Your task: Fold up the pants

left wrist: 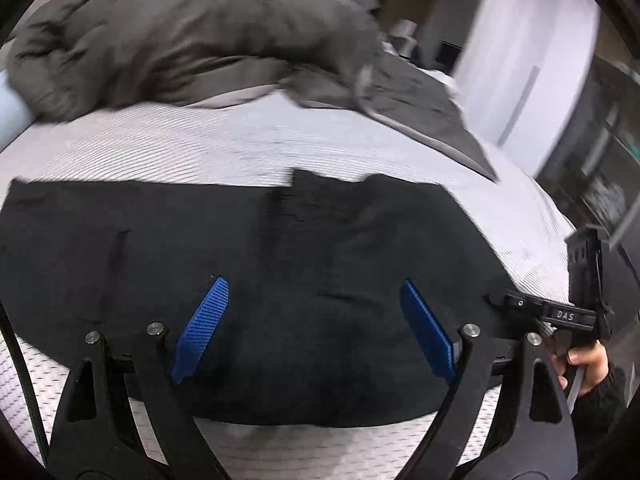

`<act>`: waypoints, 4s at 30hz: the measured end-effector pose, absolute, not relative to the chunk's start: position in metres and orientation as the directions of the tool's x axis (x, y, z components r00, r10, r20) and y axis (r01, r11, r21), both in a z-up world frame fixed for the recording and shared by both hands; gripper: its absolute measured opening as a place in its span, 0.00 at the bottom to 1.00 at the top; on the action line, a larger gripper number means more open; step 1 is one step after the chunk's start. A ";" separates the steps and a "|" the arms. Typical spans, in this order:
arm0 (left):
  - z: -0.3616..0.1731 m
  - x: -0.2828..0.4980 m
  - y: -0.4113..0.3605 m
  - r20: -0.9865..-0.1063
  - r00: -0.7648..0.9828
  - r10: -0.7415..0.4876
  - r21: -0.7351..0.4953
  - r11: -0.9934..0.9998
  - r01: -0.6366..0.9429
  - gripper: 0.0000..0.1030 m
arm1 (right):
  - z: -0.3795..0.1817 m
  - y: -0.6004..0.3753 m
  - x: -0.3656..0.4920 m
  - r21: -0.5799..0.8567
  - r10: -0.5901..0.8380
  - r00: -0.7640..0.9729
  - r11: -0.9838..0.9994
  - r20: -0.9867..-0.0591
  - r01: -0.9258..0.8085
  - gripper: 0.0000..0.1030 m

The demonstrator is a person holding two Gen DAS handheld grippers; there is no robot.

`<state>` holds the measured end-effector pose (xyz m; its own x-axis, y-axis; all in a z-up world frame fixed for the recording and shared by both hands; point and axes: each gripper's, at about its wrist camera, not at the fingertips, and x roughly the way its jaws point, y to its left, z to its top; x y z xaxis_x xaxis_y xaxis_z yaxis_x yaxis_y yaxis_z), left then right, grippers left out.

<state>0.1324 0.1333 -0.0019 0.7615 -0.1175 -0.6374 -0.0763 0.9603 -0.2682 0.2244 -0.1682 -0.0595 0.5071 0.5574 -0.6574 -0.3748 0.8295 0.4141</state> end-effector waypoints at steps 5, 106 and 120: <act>-0.012 0.129 0.158 -0.660 0.747 -0.076 -0.275 0.951 -0.145 0.84 | -0.039 -0.171 0.224 0.320 0.468 0.611 0.884 -0.639 -0.341 0.07; -0.027 0.283 0.065 -0.767 0.610 -0.197 -0.233 0.972 0.022 0.14 | -0.055 -0.072 0.322 -0.066 0.066 0.680 0.984 -0.730 -0.166 0.54; -0.042 0.223 0.018 -0.791 0.579 -0.196 -0.096 0.975 0.199 0.77 | -0.083 -0.040 0.236 -0.197 0.126 0.646 0.893 -0.753 -0.404 0.69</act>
<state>0.2226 0.0184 -0.0417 0.5792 -0.1957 -0.7913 0.1990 0.9753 -0.0956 0.2360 -0.0404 -0.0830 0.6461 0.1261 -0.7528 -0.4042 0.8932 -0.1973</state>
